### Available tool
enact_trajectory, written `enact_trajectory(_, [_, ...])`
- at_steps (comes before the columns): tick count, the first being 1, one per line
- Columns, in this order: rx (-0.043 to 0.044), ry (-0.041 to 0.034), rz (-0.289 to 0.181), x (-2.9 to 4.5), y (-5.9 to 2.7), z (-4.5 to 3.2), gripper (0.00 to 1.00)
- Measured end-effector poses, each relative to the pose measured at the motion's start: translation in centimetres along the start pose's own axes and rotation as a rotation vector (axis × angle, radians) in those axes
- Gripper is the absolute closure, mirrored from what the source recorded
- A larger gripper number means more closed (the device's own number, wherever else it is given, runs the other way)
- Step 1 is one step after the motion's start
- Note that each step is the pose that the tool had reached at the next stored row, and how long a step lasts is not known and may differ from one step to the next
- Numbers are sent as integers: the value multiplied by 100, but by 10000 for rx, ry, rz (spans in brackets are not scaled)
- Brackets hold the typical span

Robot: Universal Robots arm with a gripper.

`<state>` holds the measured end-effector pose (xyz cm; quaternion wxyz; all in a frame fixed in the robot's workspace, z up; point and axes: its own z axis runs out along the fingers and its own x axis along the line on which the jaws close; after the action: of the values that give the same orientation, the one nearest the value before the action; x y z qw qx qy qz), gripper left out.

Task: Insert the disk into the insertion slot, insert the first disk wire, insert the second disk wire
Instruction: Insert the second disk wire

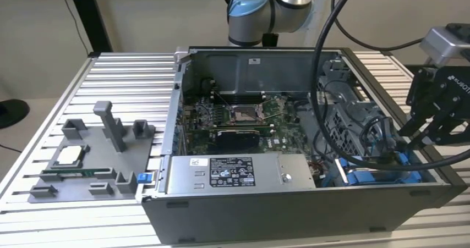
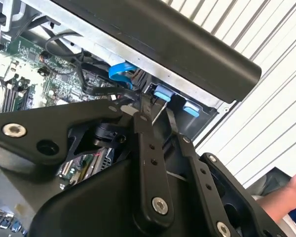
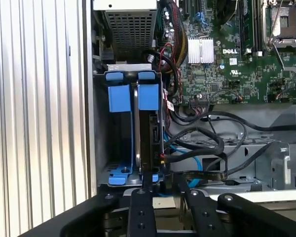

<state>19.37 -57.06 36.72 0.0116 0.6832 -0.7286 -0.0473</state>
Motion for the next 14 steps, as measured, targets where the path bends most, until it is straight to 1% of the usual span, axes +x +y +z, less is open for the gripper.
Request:
enact_trajectory(7, [0,5,2,-18,-30,68,0])
enact_trajectory(10, [-16,12,2,-20,-36,87,0])
enact_trajectory(11, [-31,14,3,-21,-39,96,0])
enact_trajectory(12, [-64,20,5,-23,-41,102,0])
enact_trajectory(14, [-203,41,14,-25,-47,110,0])
